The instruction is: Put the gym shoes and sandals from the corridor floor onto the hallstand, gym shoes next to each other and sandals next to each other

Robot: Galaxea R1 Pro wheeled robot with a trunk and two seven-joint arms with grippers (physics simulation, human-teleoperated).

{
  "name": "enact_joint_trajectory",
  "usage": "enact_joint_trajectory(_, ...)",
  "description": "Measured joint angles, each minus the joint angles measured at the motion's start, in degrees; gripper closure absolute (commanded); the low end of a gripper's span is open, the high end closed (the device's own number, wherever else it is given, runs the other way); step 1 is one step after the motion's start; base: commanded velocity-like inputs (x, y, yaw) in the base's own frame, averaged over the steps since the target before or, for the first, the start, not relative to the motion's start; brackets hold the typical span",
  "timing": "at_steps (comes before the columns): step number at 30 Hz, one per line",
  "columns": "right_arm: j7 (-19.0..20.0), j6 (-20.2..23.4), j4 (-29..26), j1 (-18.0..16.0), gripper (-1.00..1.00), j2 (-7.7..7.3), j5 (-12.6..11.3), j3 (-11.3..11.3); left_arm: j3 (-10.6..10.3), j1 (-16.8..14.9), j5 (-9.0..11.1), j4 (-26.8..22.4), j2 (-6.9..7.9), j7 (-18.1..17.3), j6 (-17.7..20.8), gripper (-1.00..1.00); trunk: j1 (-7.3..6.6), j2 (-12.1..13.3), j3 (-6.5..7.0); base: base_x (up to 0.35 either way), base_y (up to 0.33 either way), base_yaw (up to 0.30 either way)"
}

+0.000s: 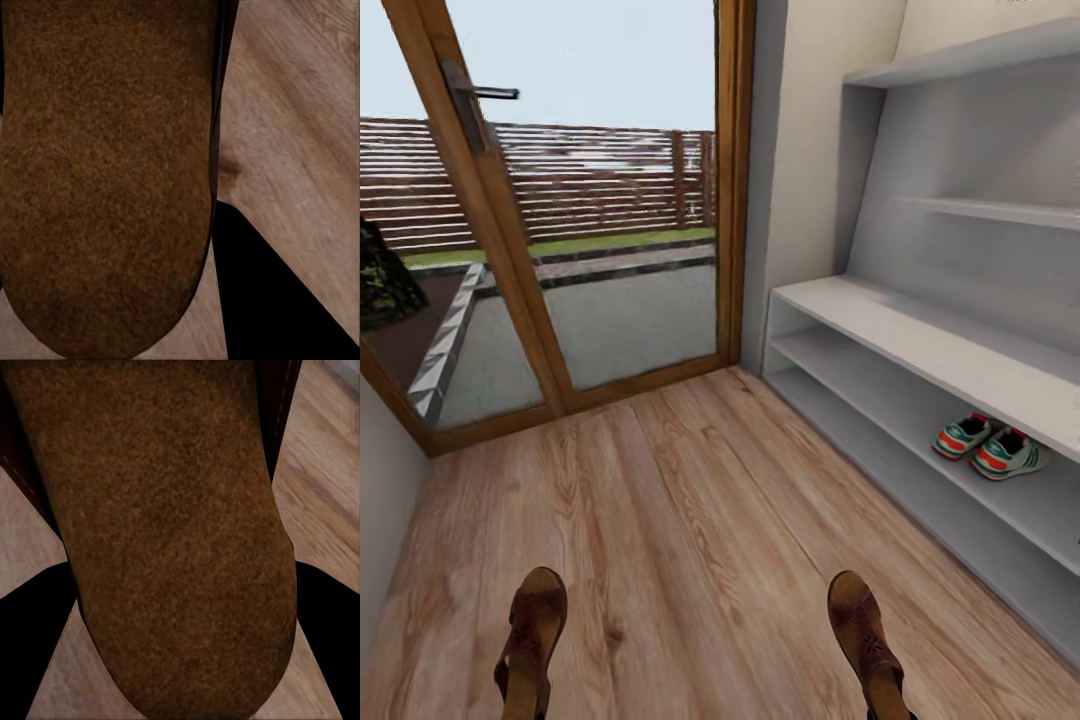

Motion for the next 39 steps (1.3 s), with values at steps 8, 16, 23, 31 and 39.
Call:
enact_joint_trajectory(8, 0.1, 0.0, 0.1, 0.0, 1.00, 0.00, 0.0, 0.0, 0.0, 0.0, 0.1, 0.0, -0.01, 0.0, 0.0, 1.00, 0.00, 0.0, 0.26, 0.305, 0.162, -0.255)
enact_joint_trajectory(16, 0.1, 0.1, 0.1, 0.0, 1.00, 0.00, 0.1, 0.1, 0.0, 0.0, 0.0, 0.0, -0.01, 0.0, 0.0, 1.00, 0.00, 0.0, 0.52, 0.307, 0.156, -0.255)
enact_joint_trajectory(23, 0.1, 0.0, 0.1, 0.0, 1.00, 0.00, 0.1, 0.1, 0.0, 0.0, 0.2, 0.0, 0.06, 0.0, 0.0, 1.00, 0.00, 0.0, 0.75, 0.311, 0.150, -0.255)
enact_joint_trajectory(31, 0.1, 0.0, 0.1, 0.0, 1.00, 0.00, 0.1, 0.1, 0.0, 0.0, 0.3, 0.0, 0.02, -0.1, 0.0, 1.00, 0.00, 0.0, 1.01, 0.302, 0.199, -0.255)
enact_joint_trajectory(39, 0.1, 0.0, 0.1, 0.0, 1.00, 0.00, 0.1, 0.1, 0.0, 0.0, 0.3, 0.0, 0.08, -0.1, 0.0, 1.00, 0.01, 0.0, 1.26, 0.250, 0.257, -0.255)
